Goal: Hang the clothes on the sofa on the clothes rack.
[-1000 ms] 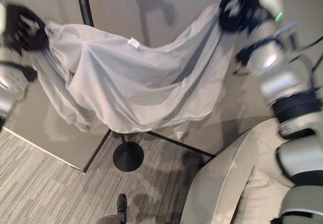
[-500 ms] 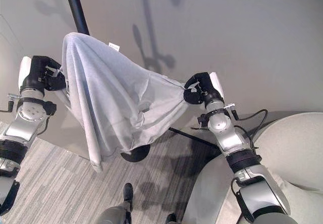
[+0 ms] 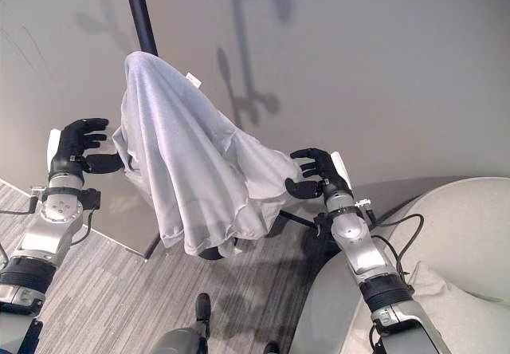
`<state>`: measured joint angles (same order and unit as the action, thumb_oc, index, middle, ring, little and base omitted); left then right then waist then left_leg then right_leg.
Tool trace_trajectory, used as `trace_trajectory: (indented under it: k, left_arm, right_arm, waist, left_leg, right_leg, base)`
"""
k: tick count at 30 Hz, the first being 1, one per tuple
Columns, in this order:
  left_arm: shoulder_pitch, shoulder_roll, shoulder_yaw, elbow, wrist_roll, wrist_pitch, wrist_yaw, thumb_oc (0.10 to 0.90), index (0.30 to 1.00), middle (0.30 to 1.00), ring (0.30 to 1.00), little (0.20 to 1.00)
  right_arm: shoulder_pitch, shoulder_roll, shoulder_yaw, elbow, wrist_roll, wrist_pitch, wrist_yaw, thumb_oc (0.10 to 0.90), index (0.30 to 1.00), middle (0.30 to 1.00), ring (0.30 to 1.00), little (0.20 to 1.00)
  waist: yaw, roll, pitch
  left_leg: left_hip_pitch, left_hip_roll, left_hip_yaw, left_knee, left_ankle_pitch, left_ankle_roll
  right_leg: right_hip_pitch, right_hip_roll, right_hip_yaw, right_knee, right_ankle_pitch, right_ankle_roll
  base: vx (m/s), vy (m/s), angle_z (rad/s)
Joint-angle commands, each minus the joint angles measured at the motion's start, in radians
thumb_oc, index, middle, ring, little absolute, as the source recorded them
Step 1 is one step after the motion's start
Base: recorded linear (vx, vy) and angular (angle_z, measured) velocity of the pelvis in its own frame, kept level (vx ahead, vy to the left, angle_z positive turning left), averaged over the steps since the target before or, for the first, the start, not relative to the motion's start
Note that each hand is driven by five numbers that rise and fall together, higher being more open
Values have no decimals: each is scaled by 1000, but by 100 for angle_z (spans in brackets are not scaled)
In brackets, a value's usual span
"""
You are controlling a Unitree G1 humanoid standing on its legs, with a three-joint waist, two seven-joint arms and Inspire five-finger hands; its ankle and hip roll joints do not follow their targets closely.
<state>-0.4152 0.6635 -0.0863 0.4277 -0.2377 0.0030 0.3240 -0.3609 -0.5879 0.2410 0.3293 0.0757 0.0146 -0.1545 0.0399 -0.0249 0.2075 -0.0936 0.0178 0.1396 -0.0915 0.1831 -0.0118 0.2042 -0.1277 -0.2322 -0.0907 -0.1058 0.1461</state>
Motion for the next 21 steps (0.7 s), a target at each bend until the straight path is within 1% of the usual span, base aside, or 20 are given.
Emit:
trace_trajectory:
  k: [1,6,12,13,14,15,18,19,21]
  left_arm:
    - [-48,38,91,2,0,-98,7,800,900,900,900,900]
    - [32,42,160,-22,2,-101,1,800,900,900,900,900]
    - [95,45,218,-55,12,-103,8,800,900,900,900,900]
    - [162,30,271,-105,13,-111,16,800,900,900,900,900]
    - [166,30,272,-109,13,-110,16,800,900,900,900,900]
    - [226,8,312,-149,10,-116,16,800,900,900,900,900]
    - [318,-44,366,-200,-3,-124,1,800,900,900,900,900]
    - [323,-45,368,-204,-3,-123,0,800,900,900,900,900]
    - [388,-96,396,-222,-12,-126,-18,800,900,900,900,900]
  right_arm:
    - [-23,-86,-74,-134,-74,-77,1,800,900,900,900,900]
    - [79,-123,-122,-189,-126,-77,43,800,900,900,900,900]
    - [172,-120,-185,-260,-159,-84,47,800,900,900,900,900]
    - [241,-92,-240,-292,-159,-90,43,800,900,900,900,900]
    - [245,-92,-241,-294,-160,-89,44,800,900,900,900,900]
    - [303,-64,-275,-305,-149,-93,51,800,900,900,900,900]
    - [383,-18,-305,-312,-122,-92,87,800,900,900,900,900]
    - [387,-18,-305,-315,-121,-91,89,800,900,900,900,900]
    - [453,25,-311,-306,-78,-96,133,800,900,900,900,900]
  waist:
    - [3,20,-99]
    - [-2,22,-108]
    - [-8,24,-115]
    - [-11,25,-116]
    - [-11,25,-117]
    - [-11,27,-116]
    - [-10,29,-114]
    - [-10,29,-116]
    - [-9,29,-115]
  left_leg:
    - [179,-1,17,4,-243,-48]
    - [188,1,20,4,-240,-51]
    - [189,2,23,4,-239,-53]
    - [189,2,22,4,-237,-52]
    - [189,1,21,4,-237,-52]
    - [191,-1,18,4,-237,-51]
    - [193,-2,17,4,-238,-49]
    - [193,-2,17,4,-238,-49]
    - [194,0,17,4,-236,-49]
  right_leg:
    - [-77,18,-18,3,53,10]
    - [-66,19,-27,3,51,5]
    - [-62,18,-33,3,51,3]
    - [-57,18,-35,3,51,0]
    - [-57,18,-35,3,51,0]
    - [-53,18,-36,3,51,-2]
    - [-52,18,-36,3,48,-6]
    - [-52,18,-36,3,48,-6]
    - [-53,18,-37,3,48,-8]
  base:
    - [-22,-28,5]
    - [-25,-25,5]
    - [0,0,0]
    - [0,0,0]
    - [-26,-34,-1]
    - [0,0,0]
    - [0,0,0]
    - [0,0,0]
    - [-26,1,3]
